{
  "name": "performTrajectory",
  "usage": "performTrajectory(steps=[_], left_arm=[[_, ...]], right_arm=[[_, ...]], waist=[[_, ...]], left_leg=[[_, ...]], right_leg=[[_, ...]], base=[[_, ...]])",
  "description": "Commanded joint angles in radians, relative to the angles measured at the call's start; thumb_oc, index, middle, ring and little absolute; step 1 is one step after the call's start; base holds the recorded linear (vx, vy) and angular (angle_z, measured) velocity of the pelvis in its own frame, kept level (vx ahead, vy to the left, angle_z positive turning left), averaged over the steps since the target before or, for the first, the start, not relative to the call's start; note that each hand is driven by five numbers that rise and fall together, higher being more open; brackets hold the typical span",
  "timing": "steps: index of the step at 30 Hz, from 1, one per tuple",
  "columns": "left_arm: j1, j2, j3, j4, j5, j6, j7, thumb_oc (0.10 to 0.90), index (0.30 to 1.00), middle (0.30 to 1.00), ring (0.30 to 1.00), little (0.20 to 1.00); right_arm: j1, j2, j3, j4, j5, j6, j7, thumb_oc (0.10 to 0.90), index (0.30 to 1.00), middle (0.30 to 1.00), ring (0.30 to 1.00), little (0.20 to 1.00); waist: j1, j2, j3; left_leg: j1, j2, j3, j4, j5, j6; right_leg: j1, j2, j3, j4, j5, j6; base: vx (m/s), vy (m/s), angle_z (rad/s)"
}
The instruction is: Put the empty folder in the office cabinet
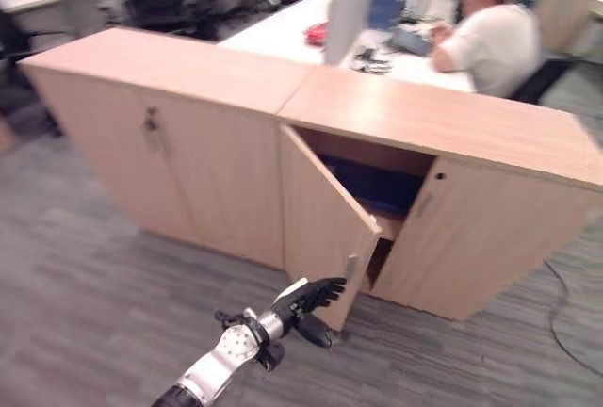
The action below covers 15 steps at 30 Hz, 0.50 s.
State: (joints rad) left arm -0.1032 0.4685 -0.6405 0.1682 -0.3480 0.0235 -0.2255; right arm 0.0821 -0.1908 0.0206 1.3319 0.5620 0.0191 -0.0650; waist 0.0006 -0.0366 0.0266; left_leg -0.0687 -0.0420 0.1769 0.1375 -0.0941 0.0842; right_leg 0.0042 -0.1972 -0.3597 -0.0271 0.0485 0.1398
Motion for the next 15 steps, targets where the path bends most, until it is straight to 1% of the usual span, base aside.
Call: performTrajectory(steps=[1, 4, 9, 11, 12, 14, 15], left_arm=[[-0.090, -0.022, 0.002, -0.136, -0.031, -0.103, -0.028, 0.800, 0.900, 0.900, 0.900, 0.900], [-0.106, -0.019, 0.003, -0.123, -0.012, -0.108, -0.022, 0.800, 0.900, 0.900, 0.900, 0.900], [-0.111, -0.026, 0.036, -0.099, 0.002, -0.115, 0.003, 0.800, 0.900, 0.900, 0.900, 0.900], [-0.082, -0.052, 0.088, -0.037, -0.017, -0.111, 0.032, 0.800, 0.900, 0.900, 0.900, 0.900], [-0.029, -0.087, 0.148, 0.051, -0.076, -0.089, 0.048, 0.800, 0.900, 0.900, 0.900, 0.900], [-0.029, -0.088, 0.148, 0.051, -0.076, -0.089, 0.048, 0.800, 0.900, 0.900, 0.900, 0.900], [0.019, -0.093, 0.192, 0.085, -0.105, -0.074, 0.048, 0.800, 0.900, 0.900, 0.900, 0.900]], right_arm=[[-0.062, 0.020, 0.027, 0.013, -0.004, -0.003, 0.027, 0.800, 0.900, 0.900, 0.900, 0.900], [-0.061, 0.027, 0.053, 0.007, -0.020, -0.001, 0.031, 0.800, 0.900, 0.900, 0.900, 0.900], [-0.068, 0.030, 0.071, -0.012, -0.029, -0.003, 0.030, 0.800, 0.900, 0.900, 0.900, 0.900], [-0.072, 0.032, 0.079, -0.027, -0.034, -0.003, 0.030, 0.800, 0.900, 0.900, 0.900, 0.900], [-0.072, 0.032, 0.080, -0.039, -0.043, 0.000, 0.028, 0.800, 0.900, 0.900, 0.900, 0.900], [-0.072, 0.032, 0.081, -0.039, -0.043, 0.000, 0.028, 0.800, 0.900, 0.900, 0.900, 0.900], [-0.067, 0.032, 0.077, -0.041, -0.054, 0.003, 0.030, 0.800, 0.900, 0.900, 0.900, 0.900]], waist=[[0.014, 0.041, -0.005], [0.006, 0.044, -0.011], [-0.004, 0.047, -0.016], [-0.007, 0.047, -0.019], [-0.009, 0.049, -0.025], [-0.010, 0.049, -0.025], [-0.010, 0.051, -0.029]], left_leg=[[0.141, -0.002, 0.001, -0.225, 0.009, -0.067], [0.144, 0.000, 0.003, -0.225, 0.010, -0.070], [0.150, 0.003, 0.007, -0.225, 0.010, -0.073], [0.153, 0.007, 0.013, -0.225, 0.010, -0.075], [0.158, 0.011, 0.022, -0.225, 0.009, -0.077], [0.158, 0.011, 0.022, -0.225, 0.009, -0.077], [0.162, 0.013, 0.026, -0.225, 0.007, -0.077]], right_leg=[[0.060, 0.075, -0.018, -0.024, -0.084, -0.009], [0.066, 0.077, -0.016, -0.028, -0.087, -0.013], [0.072, 0.082, -0.011, -0.029, -0.090, -0.019], [0.075, 0.086, -0.005, -0.034, -0.091, -0.024], [0.081, 0.093, 0.000, -0.046, -0.090, -0.029], [0.081, 0.093, 0.000, -0.046, -0.090, -0.029], [0.085, 0.098, 0.007, -0.053, -0.091, -0.031]], base=[[-0.01, -0.049, 0.16], [0.00, -0.035, 0.15], [0.00, -0.012, 0.03], [0.02, -0.038, -0.06], [0.03, -0.035, -0.08], [0.02, -0.018, -0.10], [0.03, -0.015, -0.13]])
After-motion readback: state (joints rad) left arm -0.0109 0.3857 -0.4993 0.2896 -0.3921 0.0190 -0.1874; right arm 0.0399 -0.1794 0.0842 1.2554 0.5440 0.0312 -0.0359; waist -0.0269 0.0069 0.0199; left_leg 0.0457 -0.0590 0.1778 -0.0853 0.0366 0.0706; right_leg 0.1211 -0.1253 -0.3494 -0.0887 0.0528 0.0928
